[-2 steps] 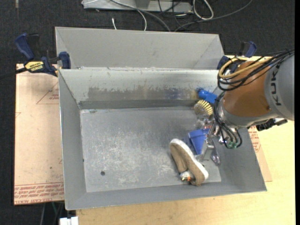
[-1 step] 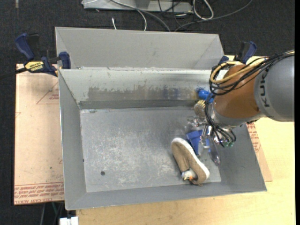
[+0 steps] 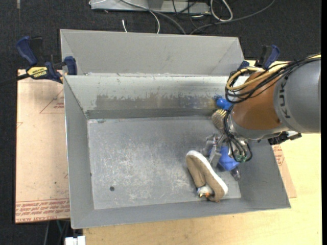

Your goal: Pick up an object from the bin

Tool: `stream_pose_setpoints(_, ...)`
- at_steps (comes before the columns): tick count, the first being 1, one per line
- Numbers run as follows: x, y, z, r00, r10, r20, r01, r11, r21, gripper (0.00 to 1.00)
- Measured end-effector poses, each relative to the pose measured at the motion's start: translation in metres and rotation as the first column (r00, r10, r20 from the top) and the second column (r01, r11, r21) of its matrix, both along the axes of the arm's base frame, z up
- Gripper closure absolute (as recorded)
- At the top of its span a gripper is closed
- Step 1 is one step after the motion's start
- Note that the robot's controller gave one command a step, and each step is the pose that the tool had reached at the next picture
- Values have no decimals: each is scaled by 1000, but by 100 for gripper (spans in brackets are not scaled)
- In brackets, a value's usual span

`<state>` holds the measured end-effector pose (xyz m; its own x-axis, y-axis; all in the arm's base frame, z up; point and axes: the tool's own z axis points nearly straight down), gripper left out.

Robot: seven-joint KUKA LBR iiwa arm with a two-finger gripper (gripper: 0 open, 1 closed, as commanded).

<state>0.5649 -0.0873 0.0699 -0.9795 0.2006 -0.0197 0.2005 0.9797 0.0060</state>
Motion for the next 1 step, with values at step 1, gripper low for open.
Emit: stream_pose_setpoints(1,-1,0,0,1000,-10,-1,10,1000,0,100)
